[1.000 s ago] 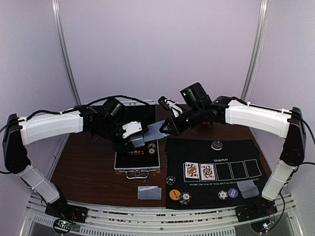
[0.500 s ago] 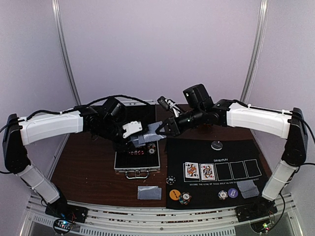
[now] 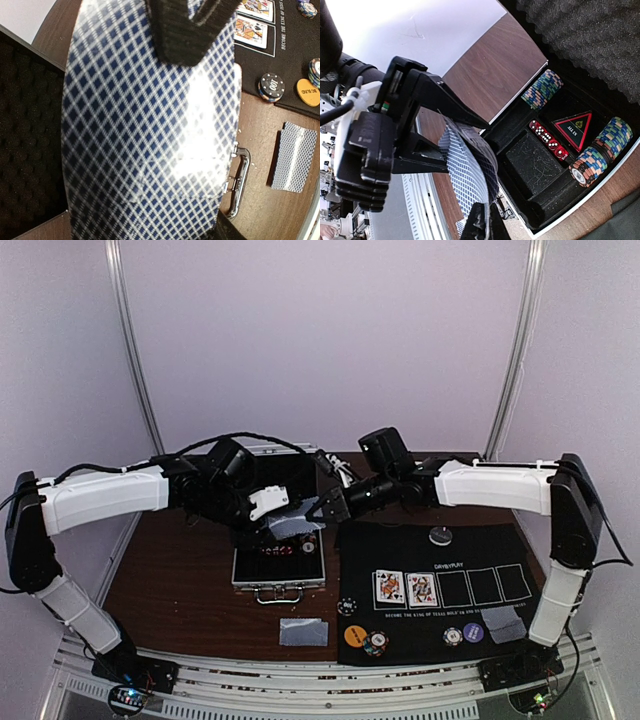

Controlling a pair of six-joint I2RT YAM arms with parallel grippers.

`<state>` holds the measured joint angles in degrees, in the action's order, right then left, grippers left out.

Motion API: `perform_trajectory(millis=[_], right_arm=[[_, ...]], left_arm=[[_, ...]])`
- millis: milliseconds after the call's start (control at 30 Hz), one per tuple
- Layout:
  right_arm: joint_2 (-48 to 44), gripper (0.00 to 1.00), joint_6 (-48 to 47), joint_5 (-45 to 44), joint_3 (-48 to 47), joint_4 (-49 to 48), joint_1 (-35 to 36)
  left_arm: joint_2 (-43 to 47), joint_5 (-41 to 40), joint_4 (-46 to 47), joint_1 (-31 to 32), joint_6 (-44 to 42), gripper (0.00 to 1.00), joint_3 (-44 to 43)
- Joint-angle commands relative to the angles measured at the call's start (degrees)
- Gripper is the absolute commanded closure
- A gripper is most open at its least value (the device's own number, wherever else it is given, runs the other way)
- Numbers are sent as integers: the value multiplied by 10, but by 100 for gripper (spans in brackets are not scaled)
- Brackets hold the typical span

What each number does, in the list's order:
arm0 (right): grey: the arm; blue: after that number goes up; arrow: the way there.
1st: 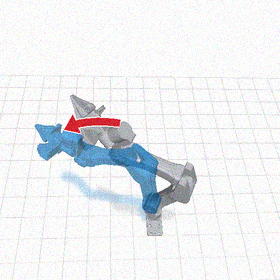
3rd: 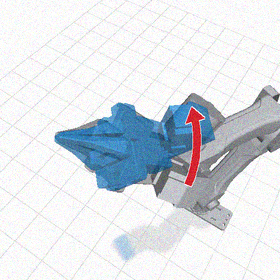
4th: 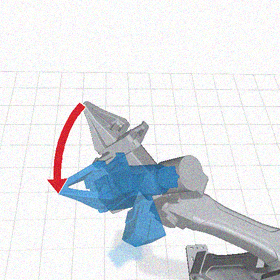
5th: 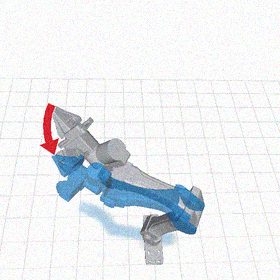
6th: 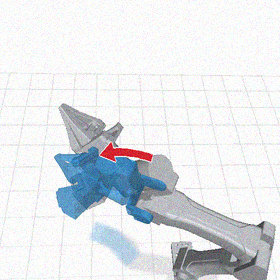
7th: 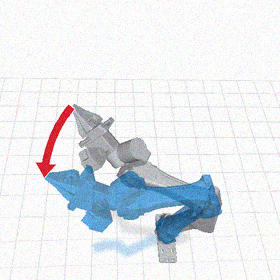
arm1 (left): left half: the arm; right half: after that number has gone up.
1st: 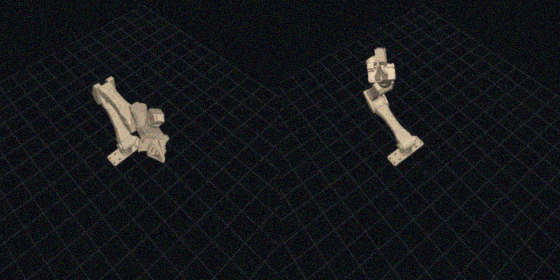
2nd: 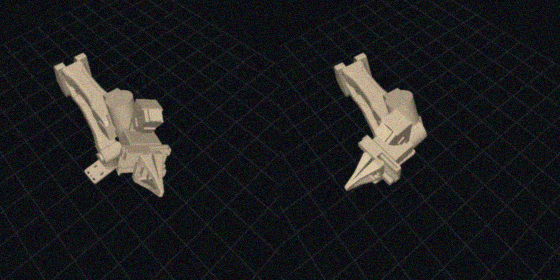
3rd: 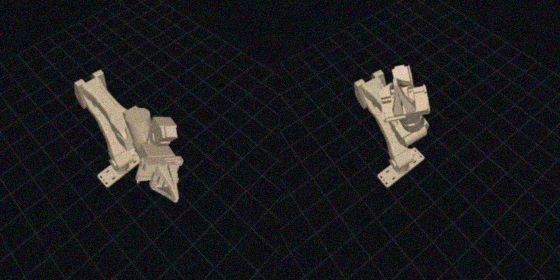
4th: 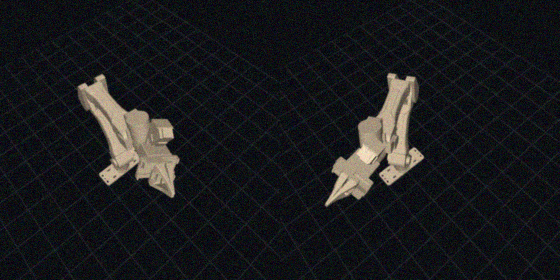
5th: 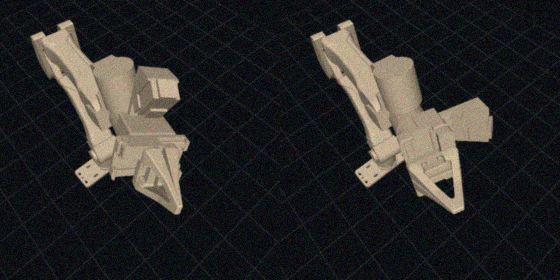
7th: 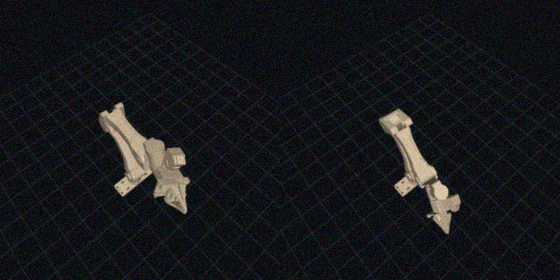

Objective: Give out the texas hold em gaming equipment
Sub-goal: Pick up the poker card from the face-down deck piles.

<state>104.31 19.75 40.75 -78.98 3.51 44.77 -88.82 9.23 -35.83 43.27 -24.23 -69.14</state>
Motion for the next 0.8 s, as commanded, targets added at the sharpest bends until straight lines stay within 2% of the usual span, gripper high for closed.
perform_trajectory(millis=[0, 400, 767], right_arm=[[16, 100, -57, 0, -43, 52, 10], [38, 100, -189, 18, -108, 194, 13], [58, 100, -238, 18, -150, 255, 14]], left_arm=[[12, 12, 32, -2, -12, 51, 1], [9, 3, 32, -2, -23, 50, 2], [8, 0, 35, -2, -28, 49, 6]])
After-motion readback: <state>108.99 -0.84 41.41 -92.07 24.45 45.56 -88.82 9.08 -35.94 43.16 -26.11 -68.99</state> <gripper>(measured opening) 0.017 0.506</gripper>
